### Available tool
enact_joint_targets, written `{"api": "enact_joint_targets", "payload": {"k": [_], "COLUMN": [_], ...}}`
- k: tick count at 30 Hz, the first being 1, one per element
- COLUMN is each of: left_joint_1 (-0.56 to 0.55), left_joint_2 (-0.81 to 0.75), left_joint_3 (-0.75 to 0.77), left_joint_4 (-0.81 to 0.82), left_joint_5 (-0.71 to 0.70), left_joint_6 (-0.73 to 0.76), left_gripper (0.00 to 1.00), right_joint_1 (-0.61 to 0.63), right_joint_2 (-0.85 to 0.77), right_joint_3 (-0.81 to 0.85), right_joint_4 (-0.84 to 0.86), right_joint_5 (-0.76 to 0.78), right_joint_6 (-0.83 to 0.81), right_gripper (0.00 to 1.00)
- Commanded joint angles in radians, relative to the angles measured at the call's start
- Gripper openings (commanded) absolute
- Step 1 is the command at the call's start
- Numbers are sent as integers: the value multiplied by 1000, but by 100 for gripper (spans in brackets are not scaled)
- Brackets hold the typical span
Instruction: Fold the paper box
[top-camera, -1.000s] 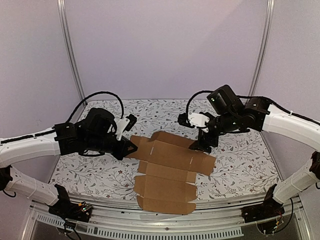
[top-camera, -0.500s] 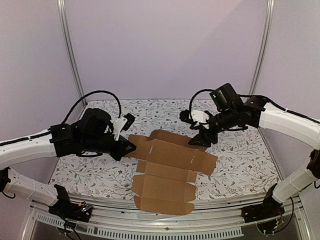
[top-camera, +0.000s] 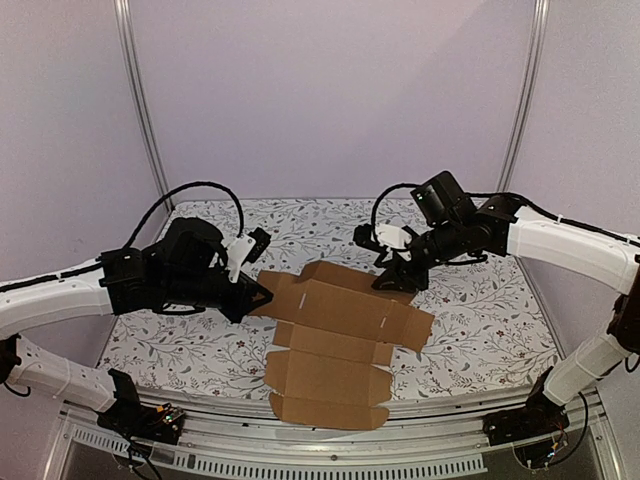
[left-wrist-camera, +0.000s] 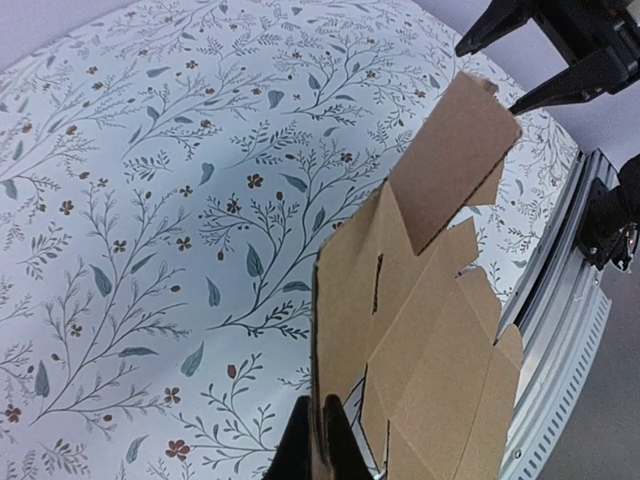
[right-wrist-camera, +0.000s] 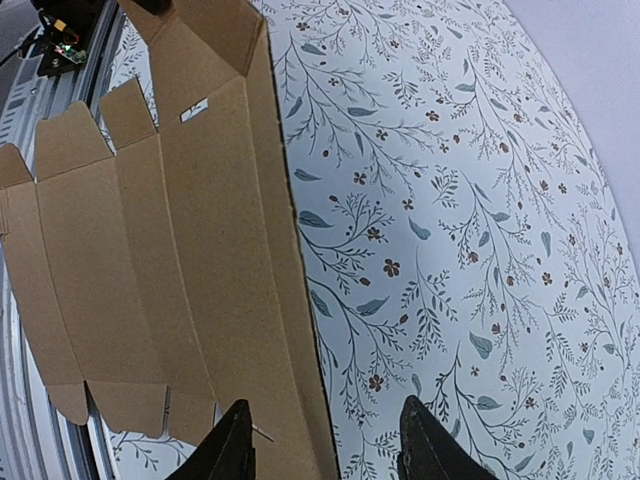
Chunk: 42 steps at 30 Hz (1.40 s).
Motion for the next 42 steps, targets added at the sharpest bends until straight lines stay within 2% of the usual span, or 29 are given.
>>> {"api": "enact_joint_targets", "payload": {"k": [1, 11, 31, 35, 38, 42], "left_joint_1": [-21, -23, -26, -26, -26, -26], "left_joint_2": [-15, -15, -15, -14, -13, -8], "left_joint_3": [-7, -4, 3, 3, 1, 2], "left_joint_4": [-3, -5, -6, -6, -5, -5], "left_joint_5": [-8, -9, -38, -48, -57, -80], "left_joint_6": [13, 15, 14, 14, 11, 5], "left_gripper": [0, 0, 0, 0, 0, 0], "right_joint_1": [-3, -3, -3, -2, -3, -3], "right_joint_2": [26, 51, 54, 52, 48, 39], "right_joint_3": [-4, -4, -15, -16, -16, -15], "right_joint_4": [15, 23, 24, 21, 17, 7], "right_joint_5": [-25, -45, -64, -66, -70, -74], "right_joint_6": [12, 17, 15, 15, 13, 11], "right_gripper": [47, 41, 21, 12, 1, 0]}}
